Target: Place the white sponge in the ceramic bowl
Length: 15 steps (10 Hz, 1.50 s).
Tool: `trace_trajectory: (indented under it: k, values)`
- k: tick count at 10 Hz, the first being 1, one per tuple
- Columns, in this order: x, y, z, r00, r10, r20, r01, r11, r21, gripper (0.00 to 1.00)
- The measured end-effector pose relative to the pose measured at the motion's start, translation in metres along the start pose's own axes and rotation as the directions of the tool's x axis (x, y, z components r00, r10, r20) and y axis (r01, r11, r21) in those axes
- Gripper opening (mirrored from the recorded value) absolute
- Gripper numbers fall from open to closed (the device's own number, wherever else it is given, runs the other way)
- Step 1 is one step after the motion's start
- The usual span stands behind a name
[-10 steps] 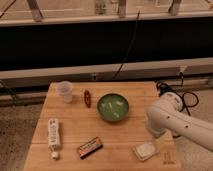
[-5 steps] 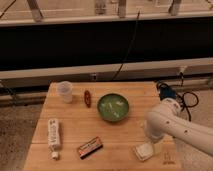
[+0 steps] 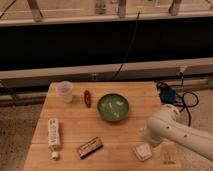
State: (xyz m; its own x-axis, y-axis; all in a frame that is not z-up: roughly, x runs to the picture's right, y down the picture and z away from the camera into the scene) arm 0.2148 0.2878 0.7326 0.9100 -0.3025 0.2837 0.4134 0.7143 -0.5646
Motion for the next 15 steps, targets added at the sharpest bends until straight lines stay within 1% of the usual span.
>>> trace_trajectory:
  k: [2,6,13,14,15]
  values:
    - [-0.001,0.001,0.008,1.0,-0.02,0.01,0.02,1.0,-0.002,0.8]
    - [0.001,0.006,0.022,0.999,-0.032,0.028,0.032,0.999,-0.01,0.8]
    - [0.004,0.013,0.032,0.998,-0.044,0.04,0.045,0.999,-0.015,0.8]
    - [0.004,0.013,0.033,0.998,-0.045,0.041,0.046,0.999,-0.015,0.78]
    - [0.004,0.015,0.034,0.998,-0.046,0.041,0.046,0.999,-0.015,0.69]
